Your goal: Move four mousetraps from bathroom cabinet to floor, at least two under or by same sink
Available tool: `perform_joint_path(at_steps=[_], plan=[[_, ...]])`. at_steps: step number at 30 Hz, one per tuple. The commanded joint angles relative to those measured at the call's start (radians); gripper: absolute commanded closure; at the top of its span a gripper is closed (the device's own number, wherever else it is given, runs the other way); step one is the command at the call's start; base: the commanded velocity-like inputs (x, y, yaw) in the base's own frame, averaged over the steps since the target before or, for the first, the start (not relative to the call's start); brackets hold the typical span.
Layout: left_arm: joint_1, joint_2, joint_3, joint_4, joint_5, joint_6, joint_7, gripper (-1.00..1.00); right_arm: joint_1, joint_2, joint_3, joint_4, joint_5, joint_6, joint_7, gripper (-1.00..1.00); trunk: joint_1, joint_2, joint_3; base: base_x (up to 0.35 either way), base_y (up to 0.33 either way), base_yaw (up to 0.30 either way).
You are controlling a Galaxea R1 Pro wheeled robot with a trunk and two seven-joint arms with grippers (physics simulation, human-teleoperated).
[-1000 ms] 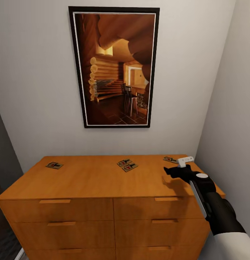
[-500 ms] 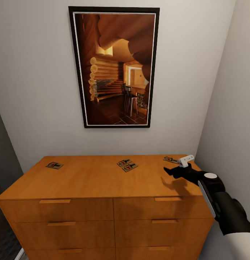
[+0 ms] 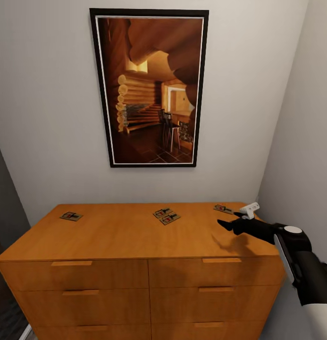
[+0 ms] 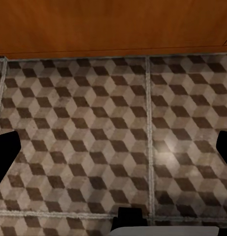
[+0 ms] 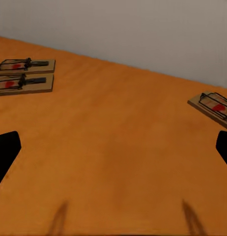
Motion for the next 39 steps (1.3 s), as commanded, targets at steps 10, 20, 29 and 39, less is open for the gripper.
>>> perform_joint_path(at_steps=[10,20,29,39], plan=[[0.0,0.0,0.0,-0.001,-0.001,-0.001,0.003,-1.0,-0.001,-0.013,-0.061,0.005,0.009,0.003,0.123,-1.0,0.0,-0.001,-0.001,0.0,0.0,0.0],[0.0,0.0,0.001,-0.001,-0.002,-0.001,0.003,-1.0,-0.001,-0.038,-0.063,0.038,0.035,0.003,0.136,-1.0,0.0,-0.001,-0.001,0.0,0.0,0.0],[0.0,0.004,0.002,0.001,-0.002,0.0,0.004,-1.0,-0.001,-0.039,-0.061,0.066,0.185,0.002,0.139,-1.0,0.0,-0.001,-0.001,0.0,0.0,0.0],[0.0,0.012,0.004,0.012,-0.002,-0.001,0.006,-1.0,-0.001,-0.042,-0.061,0.07,0.265,0.001,0.365,-1.0,0.0,-0.001,-0.001,0.0,0.0,0.0]])
